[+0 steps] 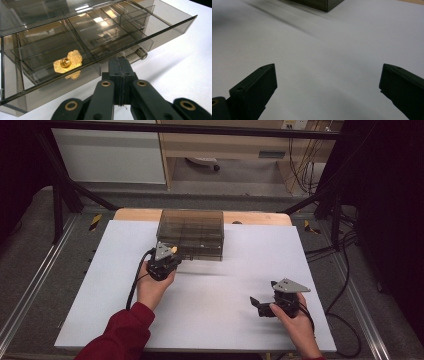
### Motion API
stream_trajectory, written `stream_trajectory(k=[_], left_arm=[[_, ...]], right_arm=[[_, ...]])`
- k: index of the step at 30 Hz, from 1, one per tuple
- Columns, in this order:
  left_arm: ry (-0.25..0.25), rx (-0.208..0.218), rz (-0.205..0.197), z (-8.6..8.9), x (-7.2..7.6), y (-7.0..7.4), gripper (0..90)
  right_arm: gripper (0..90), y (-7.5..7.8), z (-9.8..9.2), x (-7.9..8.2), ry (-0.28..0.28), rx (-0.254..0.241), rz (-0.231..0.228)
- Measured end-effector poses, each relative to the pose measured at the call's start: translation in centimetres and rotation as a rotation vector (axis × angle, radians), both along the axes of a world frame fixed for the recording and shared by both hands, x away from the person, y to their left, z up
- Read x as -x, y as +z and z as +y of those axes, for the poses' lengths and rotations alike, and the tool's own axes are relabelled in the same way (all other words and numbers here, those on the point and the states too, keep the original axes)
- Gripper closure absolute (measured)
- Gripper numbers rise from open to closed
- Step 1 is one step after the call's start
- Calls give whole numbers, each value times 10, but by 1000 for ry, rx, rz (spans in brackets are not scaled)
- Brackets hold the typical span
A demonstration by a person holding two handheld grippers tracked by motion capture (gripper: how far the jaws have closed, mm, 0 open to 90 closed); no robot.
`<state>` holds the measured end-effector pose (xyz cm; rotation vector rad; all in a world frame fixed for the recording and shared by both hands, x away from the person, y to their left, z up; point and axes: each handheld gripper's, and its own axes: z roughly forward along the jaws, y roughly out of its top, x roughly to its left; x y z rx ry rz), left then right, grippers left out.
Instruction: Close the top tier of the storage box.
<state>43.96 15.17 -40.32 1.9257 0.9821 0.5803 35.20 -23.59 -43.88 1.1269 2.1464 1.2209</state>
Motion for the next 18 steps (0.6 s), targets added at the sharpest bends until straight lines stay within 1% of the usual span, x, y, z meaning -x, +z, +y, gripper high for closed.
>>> stream_trajectory(k=[2, 5, 7, 14, 18], left_arm=[[1, -1, 1, 0, -1, 0, 898], [4, 13, 11, 1, -4, 1, 898], [5, 14, 13, 1, -5, 1, 898], [6, 8, 12, -1, -10, 3, 899], [9, -3, 8, -2, -13, 6, 898]], right_arm=[[20, 0, 0, 0, 0, -2, 0], [20, 0, 0, 0, 1, -2, 3], [20, 0, 0, 0, 3, 0, 2], [20, 0, 0, 0, 6, 0, 2], [20, 0, 0, 0, 7, 0, 2]])
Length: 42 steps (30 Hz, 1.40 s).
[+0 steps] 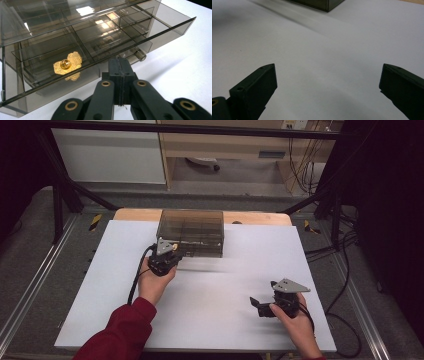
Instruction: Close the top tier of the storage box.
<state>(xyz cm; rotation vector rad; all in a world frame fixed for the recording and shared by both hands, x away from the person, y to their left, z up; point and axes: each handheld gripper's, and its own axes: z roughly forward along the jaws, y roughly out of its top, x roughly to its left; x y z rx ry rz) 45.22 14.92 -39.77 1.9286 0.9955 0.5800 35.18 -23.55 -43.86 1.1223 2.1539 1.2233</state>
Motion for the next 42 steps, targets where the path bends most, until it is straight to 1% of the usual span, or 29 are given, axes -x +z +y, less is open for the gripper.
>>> stream_trajectory(k=[7, 11, 13, 16, 19, 20, 34, 42], left_arm=[[10, -2, 1, 1, -6, 1, 898], [10, -12, 0, 1, -10, 4, 898], [11, -16, 3, 1, -13, 5, 898], [23, -10, 7, 1, -18, 5, 898], [24, -8, 14, 1, -23, 4, 898], [23, -12, 14, 0, -24, 4, 898], [29, -28, 12, -1, -35, 3, 898], [46, -25, 10, -1, -40, 2, 898]], right_arm=[[20, 0, 0, 0, 3, 2, 2], [20, 0, 0, 0, 4, 2, -1], [20, 0, 0, 0, 4, 4, 0], [20, -1, 0, 0, 4, 5, 1], [20, -1, 1, 0, 5, 6, 3], [20, -1, 1, 0, 6, 6, 3], [20, -1, 1, -1, 12, 4, 7], [20, -2, 2, -1, 15, 5, 5]])
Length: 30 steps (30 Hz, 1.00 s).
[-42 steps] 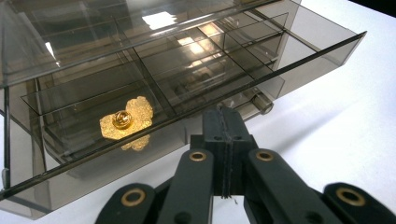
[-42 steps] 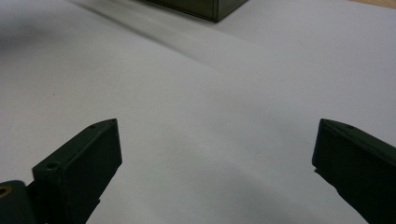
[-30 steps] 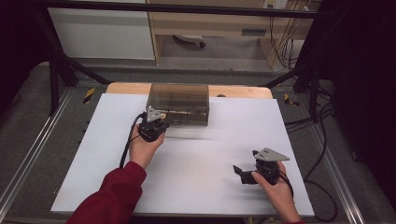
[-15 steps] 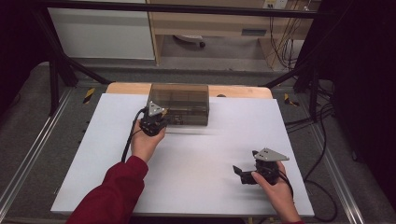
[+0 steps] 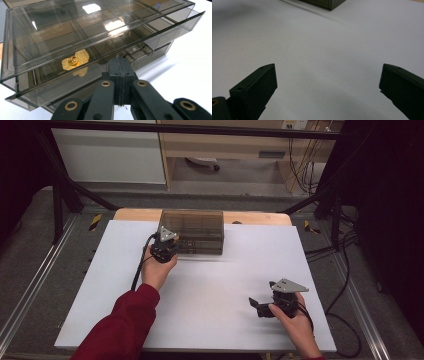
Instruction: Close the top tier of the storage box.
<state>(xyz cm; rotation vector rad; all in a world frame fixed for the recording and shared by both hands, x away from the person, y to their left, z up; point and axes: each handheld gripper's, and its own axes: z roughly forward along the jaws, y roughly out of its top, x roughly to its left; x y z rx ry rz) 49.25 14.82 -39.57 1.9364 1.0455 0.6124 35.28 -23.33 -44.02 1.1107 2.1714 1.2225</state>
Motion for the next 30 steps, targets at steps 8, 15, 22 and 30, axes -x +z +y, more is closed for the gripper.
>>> stream_trajectory(k=[8, 15, 22, 30], left_arm=[[16, 3, -10, 0, -3, 0, 898], [43, -17, -26, -2, -10, 0, 898], [53, -28, -49, -4, -10, -2, 898], [28, -10, -38, -1, 0, -1, 900]], right_arm=[[20, 0, 1, 0, 0, -2, 1], [20, 0, 0, 0, 5, 4, 5], [20, 0, 0, 0, 4, 1, 3], [20, 0, 0, 0, 3, 3, 1]])
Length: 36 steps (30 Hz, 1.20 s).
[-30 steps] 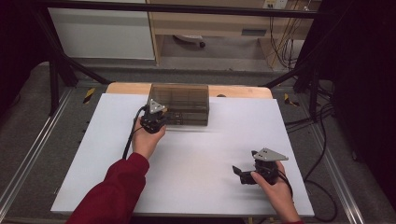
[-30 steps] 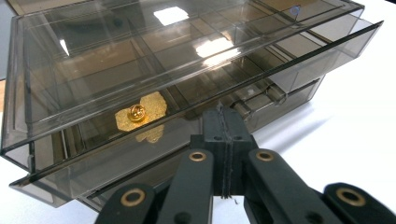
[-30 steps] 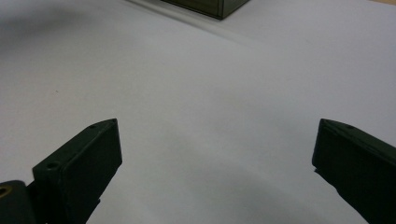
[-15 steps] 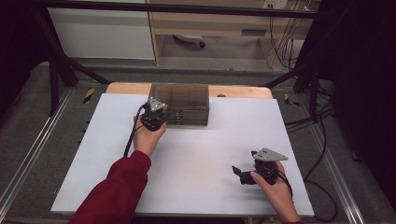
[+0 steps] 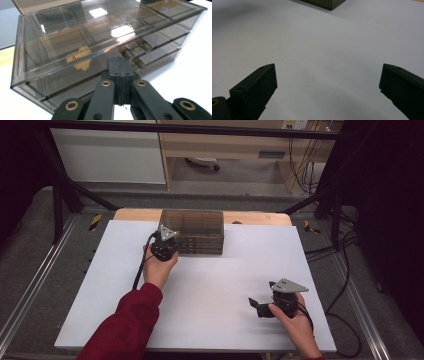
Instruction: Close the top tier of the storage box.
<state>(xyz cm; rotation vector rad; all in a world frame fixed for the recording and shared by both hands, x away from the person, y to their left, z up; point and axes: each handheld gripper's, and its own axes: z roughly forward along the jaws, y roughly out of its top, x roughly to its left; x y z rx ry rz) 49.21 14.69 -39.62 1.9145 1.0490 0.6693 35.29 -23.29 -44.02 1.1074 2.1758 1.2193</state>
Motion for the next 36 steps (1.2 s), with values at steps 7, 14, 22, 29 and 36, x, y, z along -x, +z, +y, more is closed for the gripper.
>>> stream_trajectory(k=[7, 14, 22, 29, 36], left_arm=[[-80, -24, -17, 5, 24, 9, 900], [-115, 87, -5, 26, 59, 3, 900], [-99, 122, 28, 55, 65, 8, 900], [-79, 107, -7, 74, 77, 19, 900], [-61, 148, -37, 90, 91, 27, 861]], right_arm=[[20, 0, 2, 0, -7, -6, 9], [20, -3, 4, -1, -15, 8, 11], [21, -3, 5, 0, -34, 18, 12], [21, -3, 3, 1, -37, 9, 16], [21, -3, 4, 1, -30, 2, 14]])
